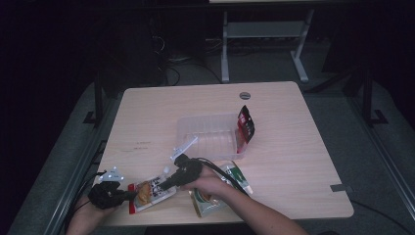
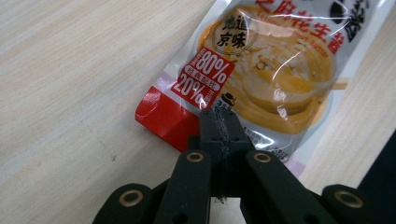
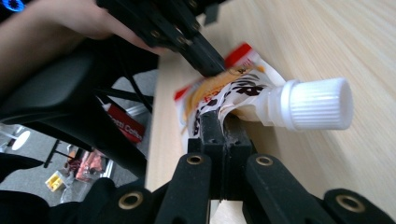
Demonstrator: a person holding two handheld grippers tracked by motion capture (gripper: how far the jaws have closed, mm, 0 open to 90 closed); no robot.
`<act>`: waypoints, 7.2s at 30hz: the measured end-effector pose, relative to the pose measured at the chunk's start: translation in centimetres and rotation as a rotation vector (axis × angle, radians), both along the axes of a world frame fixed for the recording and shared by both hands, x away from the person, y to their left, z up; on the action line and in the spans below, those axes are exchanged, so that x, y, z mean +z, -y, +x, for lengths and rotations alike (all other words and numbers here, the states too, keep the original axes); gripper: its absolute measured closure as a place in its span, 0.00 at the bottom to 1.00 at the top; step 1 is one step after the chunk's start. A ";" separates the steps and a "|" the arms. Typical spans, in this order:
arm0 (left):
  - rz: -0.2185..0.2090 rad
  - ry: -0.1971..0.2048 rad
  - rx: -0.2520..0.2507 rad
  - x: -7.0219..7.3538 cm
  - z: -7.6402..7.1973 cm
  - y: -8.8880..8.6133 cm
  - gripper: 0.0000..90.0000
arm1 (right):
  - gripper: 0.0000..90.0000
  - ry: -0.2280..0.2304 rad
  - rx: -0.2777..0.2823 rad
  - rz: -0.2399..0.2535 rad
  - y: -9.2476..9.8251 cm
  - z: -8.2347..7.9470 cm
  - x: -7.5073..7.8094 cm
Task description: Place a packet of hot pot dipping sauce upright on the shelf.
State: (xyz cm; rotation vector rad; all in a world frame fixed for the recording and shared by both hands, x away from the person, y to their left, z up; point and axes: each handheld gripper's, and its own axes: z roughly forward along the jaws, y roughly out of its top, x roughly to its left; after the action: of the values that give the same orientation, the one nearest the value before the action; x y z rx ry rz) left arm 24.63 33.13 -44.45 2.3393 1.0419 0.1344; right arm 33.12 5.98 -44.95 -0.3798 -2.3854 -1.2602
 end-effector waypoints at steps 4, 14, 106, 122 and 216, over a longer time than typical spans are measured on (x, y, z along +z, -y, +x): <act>-0.013 0.005 -0.025 0.3 0.1 0.8 1.00 | 1.00 0.006 0.023 0.057 0.4 -0.4 1.2; -0.056 0.048 -0.095 1.5 0.7 4.0 1.00 | 1.00 0.055 0.022 0.137 1.8 -0.8 3.4; -0.128 0.095 -0.039 1.3 0.5 3.7 0.50 | 1.00 0.214 -0.358 0.139 14.2 8.7 10.1; -0.122 0.094 -0.047 1.2 0.6 3.7 0.50 | 1.00 0.226 -0.363 0.083 12.0 9.2 9.0; -0.129 0.072 -0.087 0.9 0.4 4.6 0.46 | 0.26 0.318 -0.401 -0.115 20.1 -2.6 6.8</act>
State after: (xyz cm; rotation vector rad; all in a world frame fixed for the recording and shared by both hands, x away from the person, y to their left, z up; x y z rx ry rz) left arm 25.06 28.48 -43.58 2.2417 0.8856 0.1141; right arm 30.56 -14.13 -38.19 -0.7755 -2.7538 -1.4467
